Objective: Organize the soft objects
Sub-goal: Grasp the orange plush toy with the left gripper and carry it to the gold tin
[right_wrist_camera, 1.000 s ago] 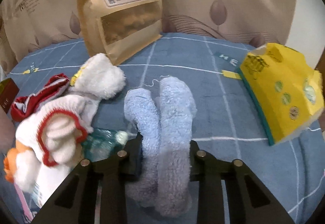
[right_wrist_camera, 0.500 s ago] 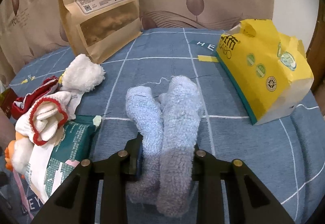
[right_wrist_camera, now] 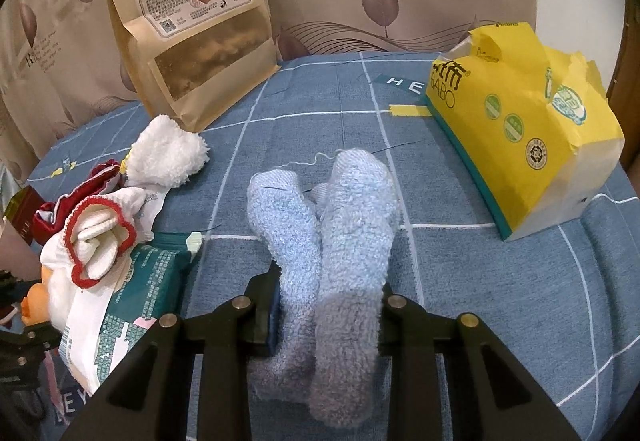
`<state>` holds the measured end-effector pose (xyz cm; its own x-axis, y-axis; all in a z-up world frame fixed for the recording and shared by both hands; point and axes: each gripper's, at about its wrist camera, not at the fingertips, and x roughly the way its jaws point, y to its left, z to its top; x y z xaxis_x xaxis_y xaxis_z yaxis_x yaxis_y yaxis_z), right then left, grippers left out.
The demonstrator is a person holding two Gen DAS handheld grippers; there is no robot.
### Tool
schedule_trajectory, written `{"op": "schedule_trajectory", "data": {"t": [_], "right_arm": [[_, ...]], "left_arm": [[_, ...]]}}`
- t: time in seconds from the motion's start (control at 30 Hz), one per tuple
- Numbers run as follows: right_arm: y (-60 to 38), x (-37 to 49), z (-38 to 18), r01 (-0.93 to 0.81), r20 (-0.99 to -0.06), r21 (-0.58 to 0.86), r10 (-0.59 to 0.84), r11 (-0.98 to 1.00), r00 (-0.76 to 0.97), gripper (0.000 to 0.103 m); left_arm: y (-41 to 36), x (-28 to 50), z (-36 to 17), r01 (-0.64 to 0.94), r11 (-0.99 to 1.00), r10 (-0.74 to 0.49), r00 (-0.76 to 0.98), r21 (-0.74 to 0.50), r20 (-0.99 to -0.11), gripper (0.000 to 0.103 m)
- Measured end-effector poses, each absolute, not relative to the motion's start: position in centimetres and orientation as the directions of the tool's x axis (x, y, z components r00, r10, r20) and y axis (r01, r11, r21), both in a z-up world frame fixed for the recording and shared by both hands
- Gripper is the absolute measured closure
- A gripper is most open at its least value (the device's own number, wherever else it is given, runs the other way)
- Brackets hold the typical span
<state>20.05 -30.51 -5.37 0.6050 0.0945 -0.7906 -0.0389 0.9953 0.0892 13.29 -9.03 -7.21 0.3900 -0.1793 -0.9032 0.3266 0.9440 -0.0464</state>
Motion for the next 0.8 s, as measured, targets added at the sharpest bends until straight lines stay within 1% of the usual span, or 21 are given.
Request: {"op": "schedule_trajectory", "data": {"t": [0.03, 0.07, 0.1, 0.2, 0.3, 0.6, 0.8], "right_arm": [[-30.5, 20.1, -5.4, -0.04, -0.791, 0.088, 0.094, 0.995, 0.605, 0.075], [-30.5, 20.1, -5.4, -0.041, -0.791, 0.086, 0.093, 0.995, 0.604, 0.075], [-30.5, 20.1, -5.4, -0.041, -0.791, 0.086, 0.094, 0.995, 0.604, 0.075], [-30.4, 20.1, -5.4, -0.041, -0.791, 0.09, 0.096, 0.995, 0.604, 0.075], [-30.5, 20.1, -5.4, -0.04, -0.791, 0.093, 0.098, 0.995, 0.604, 0.075], [-30.3, 20.1, -5.4, -0.043, -0.793, 0.08, 0.089, 0.996, 0.603, 0.073], [-30.2, 20.1, -5.5, -0.045, -0.794, 0.074, 0.086, 0.996, 0.602, 0.073]], "left_arm": [[-9.0, 13.6, -7.5, 0.316, 0.947, -0.177, 0.382, -0.052, -0.907, 0.048], [-9.0, 13.9, -7.8, 0.311, 0.948, -0.181, 0.374, -0.061, -0.91, 0.055], [-9.0, 13.9, -7.9, 0.305, 0.949, -0.189, 0.373, -0.072, -0.909, 0.059], [-8.6, 13.4, -7.8, 0.308, 0.942, -0.242, 0.36, -0.13, -0.901, 0.059], [-8.5, 12.7, -7.7, 0.313, 0.945, -0.215, 0.366, -0.097, -0.905, 0.06], [-7.8, 10.1, -5.5, 0.345, 0.934, -0.238, 0.398, -0.096, -0.886, 0.06], [-7.0, 9.1, -4.3, 0.335, 0.935, -0.253, 0.412, -0.113, -0.876, 0.06]]}}
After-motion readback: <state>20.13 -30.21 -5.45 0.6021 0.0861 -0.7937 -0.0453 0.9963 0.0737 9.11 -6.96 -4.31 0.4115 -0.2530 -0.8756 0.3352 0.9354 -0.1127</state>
